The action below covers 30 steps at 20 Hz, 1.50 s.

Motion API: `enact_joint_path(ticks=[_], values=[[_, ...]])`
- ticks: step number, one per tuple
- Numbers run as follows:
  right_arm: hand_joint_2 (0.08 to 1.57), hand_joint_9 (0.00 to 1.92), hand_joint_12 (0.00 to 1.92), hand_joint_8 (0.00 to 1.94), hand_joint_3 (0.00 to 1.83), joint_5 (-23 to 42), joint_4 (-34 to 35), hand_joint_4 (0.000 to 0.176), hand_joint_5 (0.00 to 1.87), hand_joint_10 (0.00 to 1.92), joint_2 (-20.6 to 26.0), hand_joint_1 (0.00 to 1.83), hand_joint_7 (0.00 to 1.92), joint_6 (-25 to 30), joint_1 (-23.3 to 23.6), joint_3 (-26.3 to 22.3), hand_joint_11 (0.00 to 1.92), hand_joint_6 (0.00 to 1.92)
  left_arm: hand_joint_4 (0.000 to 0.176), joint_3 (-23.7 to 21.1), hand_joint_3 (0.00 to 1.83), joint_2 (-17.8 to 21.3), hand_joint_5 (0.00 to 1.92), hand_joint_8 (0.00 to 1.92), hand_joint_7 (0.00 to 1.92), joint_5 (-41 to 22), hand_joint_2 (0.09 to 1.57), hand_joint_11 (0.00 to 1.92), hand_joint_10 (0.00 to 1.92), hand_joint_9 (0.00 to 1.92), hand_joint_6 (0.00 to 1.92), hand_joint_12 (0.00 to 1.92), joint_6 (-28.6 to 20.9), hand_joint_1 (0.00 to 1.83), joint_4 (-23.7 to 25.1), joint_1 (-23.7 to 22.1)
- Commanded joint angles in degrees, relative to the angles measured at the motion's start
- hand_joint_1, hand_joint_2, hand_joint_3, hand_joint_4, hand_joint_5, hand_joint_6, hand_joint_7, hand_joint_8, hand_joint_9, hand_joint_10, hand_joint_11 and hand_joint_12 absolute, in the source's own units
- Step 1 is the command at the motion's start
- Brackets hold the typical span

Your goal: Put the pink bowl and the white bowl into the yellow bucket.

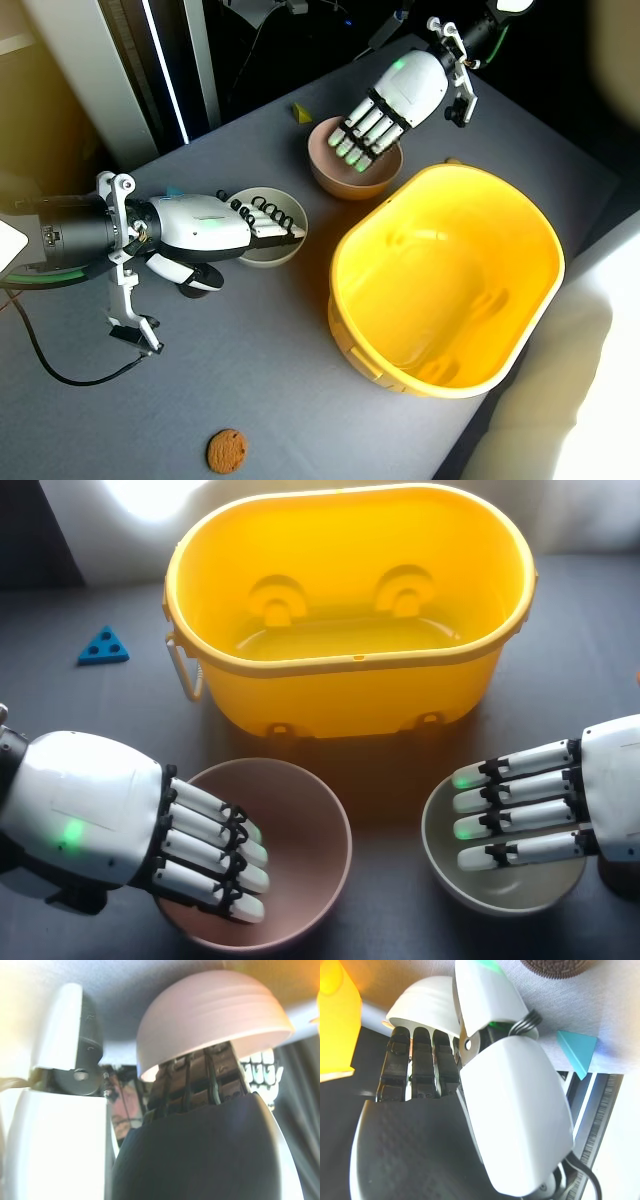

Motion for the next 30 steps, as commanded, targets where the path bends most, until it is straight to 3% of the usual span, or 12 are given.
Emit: enact_joint_path(ticks=[1, 13, 18, 20, 22, 23, 24, 25, 26, 27, 28, 30], values=[[1.08, 0.0, 0.0, 0.0, 0.0, 3.85, 3.11, 0.0, 0.0, 0.0, 0.32, 1.47, 0.0, 0.03, -0.17, 0.02, 0.0, 0.0, 0.0, -0.11, 0.0, 0.29, 0.0, 0.0, 0.0, -2.53, 1.09, 0.0, 0.0, 0.0, 0.0, 0.23, 0.26, 1.32, -3.41, -0.1], [1.08, 0.0, 0.0, 0.0, 0.0, 3.87, 3.38, 0.0, 0.0, 0.0, 0.31, 1.47, 0.0, 0.01, -0.59, 0.03, 0.0, 0.0, 0.0, 0.22, 0.01, -0.03, 0.0, 0.0, 0.0, -2.25, 1.12, 0.0, 0.0, 0.0, 0.0, 0.16, 0.71, 1.35, -3.37, -0.35], [1.1, 0.0, 0.03, 0.0, 0.01, 3.87, 3.38, 0.0, 0.0, 0.0, 0.31, 1.39, 0.0, 0.0, -0.59, 0.04, 0.05, 0.0, 0.0, 0.08, 0.0, -0.03, 0.22, 0.02, 0.21, -2.2, 1.13, 0.0, 0.03, 0.16, 0.03, 0.71, 0.88, 1.36, -3.37, -0.34], [1.14, 0.13, 0.63, 0.02, 0.0, 3.87, 3.38, 0.0, 0.18, 0.03, 0.32, 1.31, 0.14, -0.02, -0.59, 0.04, 0.0, 0.03, 0.0, 0.08, 0.0, -0.03, 0.47, 0.03, 0.48, -2.2, 1.13, 0.02, 0.06, 0.44, 0.05, 1.1, 0.93, 1.32, -3.37, -0.34], [1.15, 0.29, 0.96, 0.02, 0.0, 3.87, 3.38, 0.0, 0.32, 0.06, 0.32, 1.29, 0.3, -0.05, -0.59, 0.04, 0.0, 0.03, 0.0, 0.02, 0.0, -0.03, 0.75, 0.04, 0.78, -2.2, 1.13, 0.29, 0.07, 0.74, 0.05, 1.04, 0.96, 1.32, -3.37, -0.34], [1.16, 0.39, 1.13, 0.04, 0.0, 3.87, 3.38, 0.0, 0.42, 0.08, 0.32, 1.29, 0.42, -0.06, -0.59, 0.04, 0.0, 0.05, 0.0, -0.01, 0.01, -0.01, 0.86, 0.02, 0.93, -2.2, 1.15, 0.44, 0.06, 0.88, 0.89, 0.95, 1.01, 1.19, -3.37, -0.34], [1.19, 0.47, 1.22, 0.02, 0.0, 3.87, 3.38, 0.0, 0.48, 0.07, 0.32, 1.27, 0.49, -0.07, -0.59, 0.04, 0.0, 0.03, 0.0, -0.01, 0.04, -0.01, 0.91, 0.79, 0.94, -2.2, 1.12, 0.49, 0.05, 0.96, 1.09, 0.92, 1.01, 1.21, -3.37, -0.35], [1.2, 0.61, 1.26, 0.02, 0.0, 3.87, 3.38, 0.0, 0.6, 0.08, 0.32, 1.27, 0.64, -0.07, -0.59, 0.04, 0.11, 0.03, 0.0, -0.02, 0.01, 0.0, 0.95, 0.91, 0.99, -2.2, 1.12, 0.56, 0.95, 0.83, 1.06, 0.95, 1.02, 1.34, -3.37, -0.35], [1.18, 0.79, 1.22, 0.03, 0.0, 3.87, 3.38, 0.0, 0.75, 0.09, 0.32, 1.28, 0.81, -0.07, -0.59, 0.04, 0.3, 0.04, 0.0, -0.05, 0.0, 0.01, 0.96, 0.89, 1.05, -2.2, 1.11, 0.56, 1.12, 0.82, 1.03, 1.04, 1.05, 1.37, -3.37, -0.36], [1.16, 0.9, 1.08, 0.02, 0.04, 3.87, 3.38, 0.0, 0.82, 0.08, 0.32, 1.17, 0.92, -0.07, -0.59, 0.04, 0.48, 0.94, 0.0, -0.11, 0.0, 0.02, 0.95, 0.81, 1.11, -2.2, 1.1, 0.55, 1.13, 0.85, 1.03, 1.09, 1.07, 1.38, -3.37, -0.39], [1.15, 0.93, 1.07, 0.77, 0.01, 3.87, 3.38, 0.0, 0.78, 0.94, 0.32, 1.33, 0.94, -0.07, -0.59, 0.04, 0.65, 1.18, 0.0, -0.16, 0.0, 0.03, 0.92, 0.74, 1.13, -2.21, 1.09, 0.52, 1.11, 0.91, 1.05, 1.15, 1.08, 1.38, -3.37, -0.39], [1.17, 0.88, 1.14, 1.09, 0.0, 3.87, 3.38, 0.0, 0.76, 1.23, 0.32, 1.36, 0.87, -0.07, -0.59, 0.04, 0.68, 1.3, 0.0, -0.27, 0.0, 0.06, 0.9, 0.75, 1.1, -2.2, 1.11, 0.56, 1.17, 0.87, 1.12, 1.14, 1.12, 1.38, -3.37, -0.39]])
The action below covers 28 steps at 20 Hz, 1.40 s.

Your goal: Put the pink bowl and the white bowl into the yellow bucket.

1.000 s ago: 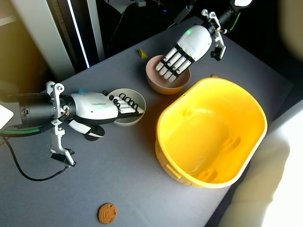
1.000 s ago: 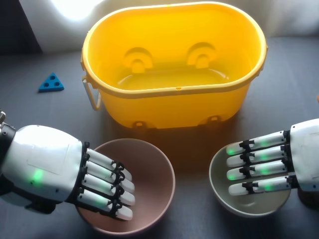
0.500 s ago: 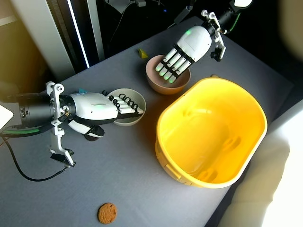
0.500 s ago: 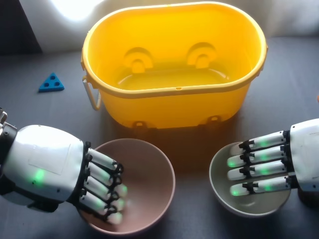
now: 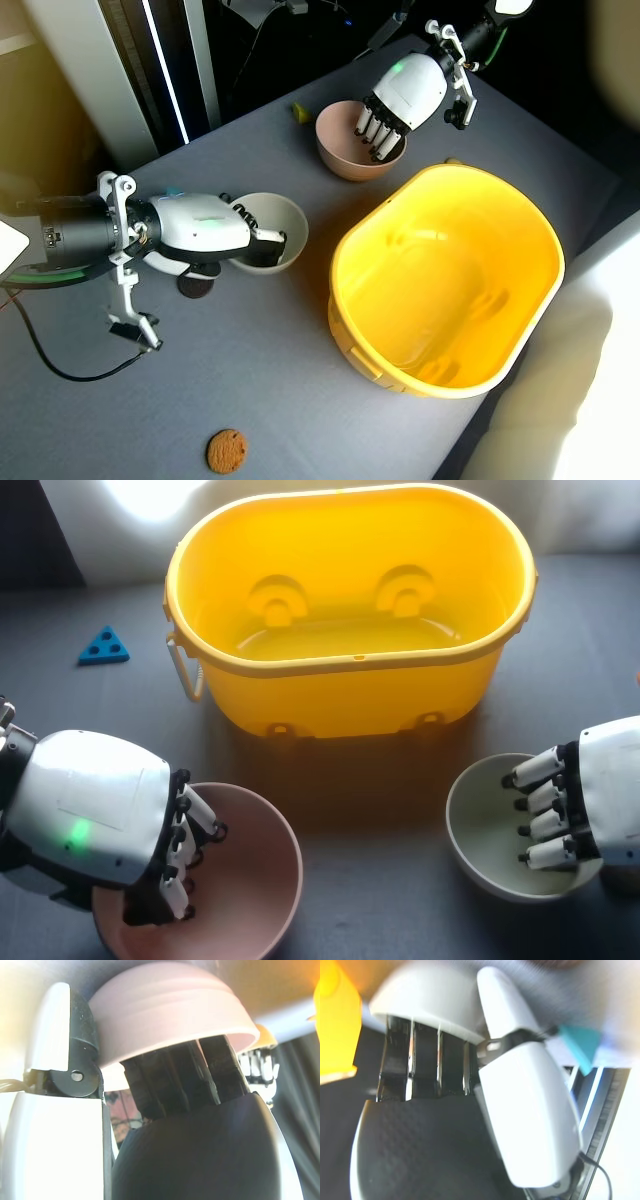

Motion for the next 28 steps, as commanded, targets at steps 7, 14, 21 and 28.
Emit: enact_joint_path(ticks=[7, 14, 21, 28], values=[[1.15, 0.93, 1.11, 1.01, 0.0, 3.33, 1.88, 0.0, 0.77, 1.19, 0.54, 1.37, 0.92, -0.38, 0.28, 0.03, 0.75, 1.24, 0.0, -0.85, 0.0, 1.01, 0.92, 0.87, 1.04, -2.16, 1.12, 0.61, 1.13, 0.85, 1.15, 1.06, 0.07, 1.37, -2.9, -0.97], [1.15, 0.91, 1.11, 1.01, 0.0, 4.36, 1.86, 0.0, 0.77, 1.22, 1.51, 1.36, 0.91, -0.72, 3.79, -0.21, 0.71, 1.26, 0.0, -2.42, 0.0, 2.26, 0.94, 0.89, 1.09, -3.46, 1.09, 0.69, 1.02, 0.91, 1.03, 0.9, -0.39, 1.38, -3.3, -2.87], [1.14, 0.91, 1.11, 0.96, 0.0, 4.57, 1.8, 0.0, 0.79, 1.23, 2.6, 1.37, 0.94, -1.66, 7.67, -0.93, 0.71, 1.22, 0.0, -1.83, 0.0, 3.4, 0.97, 0.86, 1.08, -6.29, 1.1, 0.65, 1.06, 0.88, 1.03, 0.88, -2.82, 1.38, -6.53, -6.27], [1.14, 0.9, 1.12, 0.97, 0.0, 6.11, 0.95, 0.0, 0.86, 1.23, 2.95, 1.36, 0.92, 6.01, 11.54, -0.91, 0.7, 1.18, 0.0, -1.04, 0.0, 4.39, 0.94, 1.03, 1.03, -9.31, 1.11, 0.64, 1.07, 0.86, 1.03, 0.96, -5.49, 1.37, -7.74, -9.62]])
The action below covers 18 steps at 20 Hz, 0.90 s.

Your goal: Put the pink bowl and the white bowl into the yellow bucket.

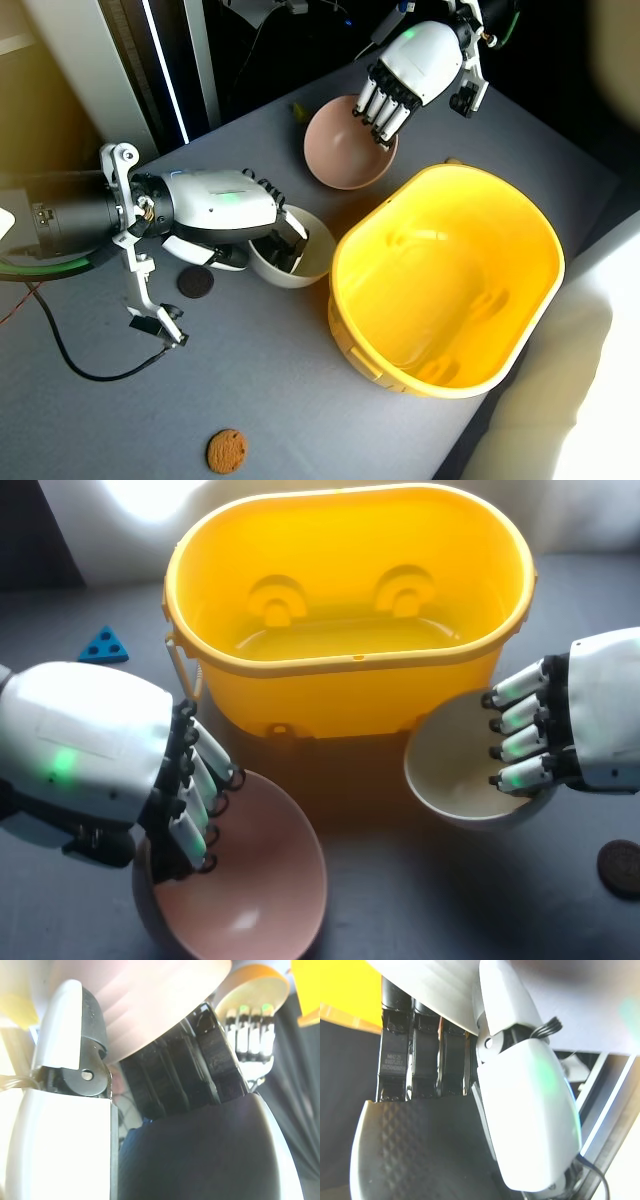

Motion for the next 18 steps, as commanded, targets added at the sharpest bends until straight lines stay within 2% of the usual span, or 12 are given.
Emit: enact_joint_path(ticks=[1, 2, 3, 5, 7, 8, 9, 10, 11, 12, 16, 18], values=[[1.14, 0.9, 1.12, 0.96, 0.0, 4.32, 3.29, 0.0, 0.85, 1.22, 0.82, 1.37, 0.93, 0.37, 1.01, -0.24, 0.71, 1.18, 0.0, 0.31, 0.0, 1.1, 0.92, 1.05, 1.02, -3.22, 1.12, 0.64, 1.07, 0.86, 1.05, 0.94, -0.55, 1.37, -4.66, -0.8], [1.13, 0.92, 1.11, 0.93, 0.0, 4.45, 3.29, 0.0, 0.87, 1.19, 0.82, 1.37, 0.95, 1.13, 1.55, -0.24, 0.72, 1.15, 0.0, 0.54, 0.0, 1.17, 0.92, 1.04, 1.02, -3.46, 1.12, 0.65, 1.09, 0.86, 1.05, 0.94, -0.82, 1.37, -4.72, -1.2], [1.15, 0.88, 1.12, 1.01, 0.0, 4.55, 3.29, 0.0, 0.81, 1.26, 0.82, 1.36, 0.9, 1.82, 2.04, -0.24, 0.69, 1.23, 0.0, 0.76, 0.0, 1.22, 0.97, 1.04, 1.02, -3.78, 1.1, 0.67, 1.06, 0.9, 0.94, 0.94, -1.14, 1.38, -4.99, -1.55], [1.15, 0.88, 1.12, 1.01, 0.0, 4.78, 3.29, 0.0, 0.82, 1.26, 0.83, 1.36, 0.91, 2.53, 2.96, -0.23, 0.69, 1.22, 0.0, 1.07, 0.0, 1.43, 0.97, 1.05, 1.02, -4.63, 1.1, 0.67, 1.05, 0.9, 0.93, 0.93, -2.14, 1.38, -6.1, -2.55], [1.16, 0.86, 1.14, 1.02, 0.0, 5.52, 3.3, 0.0, 0.79, 1.26, 0.86, 1.36, 0.92, 3.67, 3.85, -0.23, 0.69, 1.24, 0.0, 1.16, 0.0, 1.62, 0.98, 0.95, 1.05, -5.31, 1.09, 0.76, 0.99, 0.95, 0.95, 0.85, -2.58, 1.38, -6.27, -3.47], [1.16, 0.86, 1.14, 1.02, 0.0, 5.77, 3.3, 0.0, 0.79, 1.26, 0.88, 1.36, 0.92, 4.34, 4.31, -0.23, 0.69, 1.24, 0.0, 1.26, 0.0, 1.65, 0.98, 0.95, 1.05, -5.56, 1.09, 0.76, 0.99, 0.95, 0.95, 0.85, -2.84, 1.38, -6.28, -3.86], [1.16, 0.85, 1.15, 1.04, 0.0, 5.81, 3.3, 0.0, 0.79, 1.28, 0.88, 1.36, 0.91, 4.5, 4.71, -0.24, 0.67, 1.24, 0.0, 1.44, 0.0, 1.66, 0.95, 1.05, 1.03, -5.75, 1.1, 0.75, 1.01, 0.93, 0.95, 0.84, -3.02, 1.38, -6.35, -4.19], [1.15, 0.88, 1.15, 1.03, 0.0, 5.81, 3.3, 0.0, 0.8, 1.24, 0.9, 1.36, 0.92, 4.52, 5.15, -0.24, 0.7, 1.22, 0.0, 1.73, 0.0, 1.61, 0.91, 1.06, 1.01, -5.91, 1.11, 0.71, 1.08, 0.9, 1.01, 0.87, -3.26, 1.38, -6.42, -4.56], [1.15, 0.88, 1.15, 1.03, 0.0, 5.82, 3.3, 0.0, 0.8, 1.24, 0.9, 1.36, 0.92, 4.78, 5.6, -0.25, 0.7, 1.22, 0.0, 2.04, 0.0, 1.57, 0.91, 1.06, 1.01, -6.15, 1.11, 0.71, 1.08, 0.9, 1.01, 0.87, -3.57, 1.38, -6.6, -5.01], [1.16, 0.87, 1.16, 1.05, 0.0, 5.82, 3.27, 0.0, 0.8, 1.26, 0.89, 1.36, 0.89, 5.55, 6.13, -0.26, 0.68, 1.24, 0.0, 2.34, 0.0, 1.53, 0.94, 0.97, 1.05, -6.57, 1.1, 0.73, 1.04, 0.92, 0.99, 0.82, -3.96, 1.38, -6.88, -5.6], [1.17, 0.86, 1.16, 1.06, 0.0, 5.69, 3.27, 0.0, 0.77, 1.28, 0.91, 1.36, 0.89, 8.83, 8.69, -1.23, 0.66, 1.26, 0.0, 2.75, 0.0, 1.55, 0.94, 1.01, 1.03, -7.83, 1.1, 0.71, 1.03, 0.91, 1.0, 0.82, -5.3, 1.38, -7.07, -8.14], [1.15, 0.88, 1.14, 1.03, 0.0, 5.61, 2.91, 0.0, 0.8, 1.23, 1.09, 1.36, 0.91, 10.31, 9.1, -2.11, 0.69, 1.22, 0.0, 3.21, 0.0, 1.39, 0.95, 0.96, 1.06, -8.29, 1.1, 0.7, 1.04, 0.91, 0.98, 0.82, -5.83, 1.38, -7.32, -9.19]])
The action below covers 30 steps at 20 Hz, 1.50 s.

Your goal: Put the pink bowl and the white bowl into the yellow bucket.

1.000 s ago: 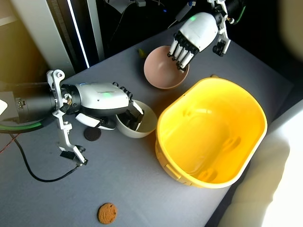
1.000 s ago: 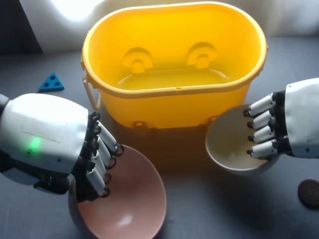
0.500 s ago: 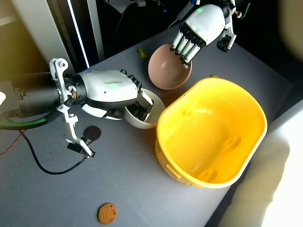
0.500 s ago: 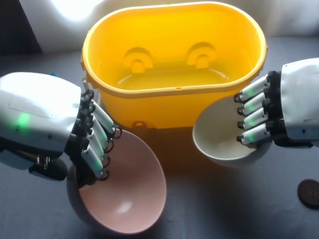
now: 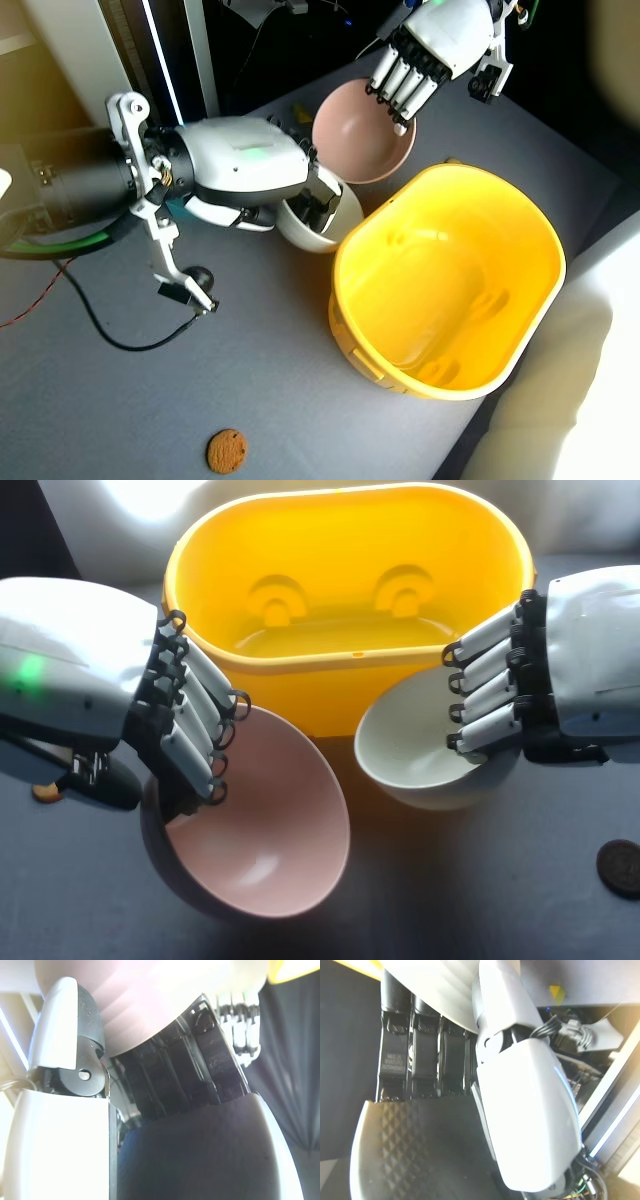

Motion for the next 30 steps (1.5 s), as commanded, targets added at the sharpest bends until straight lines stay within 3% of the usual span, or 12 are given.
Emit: enact_joint_path(ticks=[1, 10, 15, 18, 25, 26, 27, 28, 30], values=[[1.16, 0.89, 1.13, 1.04, 0.0, 3.65, 3.6, 0.0, 0.77, 1.23, 0.96, 1.36, 0.9, 0.52, 0.91, -0.32, 0.7, 1.26, 0.0, 0.28, 0.0, 0.73, 0.97, 0.94, 1.08, -2.87, 1.09, 0.71, 1.02, 0.92, 0.94, 0.81, -0.12, 1.38, -5.37, -0.73], [1.16, 0.85, 1.15, 1.04, 0.0, 3.53, 2.33, 0.0, 0.79, 1.28, 1.1, 1.36, 0.9, 3.73, 1.75, -3.05, 0.66, 1.26, 0.0, 4.8, 0.0, -0.05, 0.95, 0.98, 1.06, -2.05, 1.1, 0.67, 1.06, 0.89, 1.0, 0.9, -0.04, 1.38, -5.62, 0.45], [1.14, 0.91, 1.11, 1.0, 0.0, 3.53, 2.24, 0.0, 0.82, 1.21, 1.03, 1.36, 0.91, -1.46, 4.85, -3.38, 0.72, 1.2, 0.0, 9.73, 0.0, -1.21, 0.98, 1.0, 1.05, -1.29, 1.09, 0.69, 1.04, 0.92, 0.91, 0.91, -0.21, 1.38, -7.65, 0.53], [1.14, 0.91, 1.14, 1.0, 0.0, 3.29, 2.06, 0.0, 0.82, 1.21, 1.19, 1.36, 0.93, -7.86, 4.92, -3.86, 0.71, 1.19, 0.0, 12.75, 0.0, -1.8, 0.93, 1.14, 1.01, -2.77, 1.12, 0.62, 1.1, 0.85, 0.93, 1.03, -1.91, 1.37, -10.85, 0.33], [1.14, 0.93, 1.09, 0.97, 0.0, 0.48, 4.5, 0.0, 0.82, 1.19, 1.37, 1.36, 0.93, -21.22, 5.12, -3.82, 0.74, 1.21, 0.0, 15.45, 0.0, -1.18, 0.96, 1.07, 1.04, -7.61, 1.11, 0.67, 1.08, 0.88, 0.9, 0.99, -4.64, 1.38, -13.71, -0.75], [1.15, 0.96, 1.07, 0.96, 0.0, 0.06, 5.18, 0.0, 0.84, 0.74, 1.34, 1.24, 0.98, -23.18, 5.16, -3.74, 0.74, 1.21, 0.0, 15.43, 0.0, -0.65, 0.95, 1.06, 1.04, -8.87, 1.11, 0.65, 1.09, 0.87, 0.91, 1.06, -4.73, 1.38, -14.83, -0.8], [1.17, 1.01, 1.08, 1.01, 0.0, -0.28, 5.66, 0.0, 0.81, 0.51, 1.28, 1.2, 0.96, -25.16, 5.2, -3.61, 0.72, 1.26, 0.0, 15.32, 0.0, -0.15, 0.95, 1.07, 1.03, -9.53, 1.11, 0.63, 1.13, 0.85, 0.91, 1.07, -4.76, 1.38, -14.87, -0.87], [1.16, 1.07, 1.07, 1.01, 0.0, -0.46, 6.01, 0.01, 0.84, 0.38, 1.2, 1.2, 0.95, -26.46, 5.23, -3.5, 0.74, 1.23, 0.0, 15.27, 0.0, 0.26, 0.94, 1.11, 1.02, -10.52, 1.12, 0.63, 1.13, 0.85, 0.91, 1.1, -4.97, 1.37, -14.83, -0.82], [1.18, 1.09, 1.07, 1.04, 0.0, -0.58, 6.98, 0.003, 0.8, 0.27, 1.04, 1.19, 0.94, -28.21, 5.25, -3.41, 0.7, 1.28, 0.0, 15.24, 0.0, 0.75, 0.99, 1.02, 1.06, -11.38, 1.09, 0.63, 1.05, 0.89, 0.88, 1.07, -5.2, 1.38, -14.75, -0.61]])
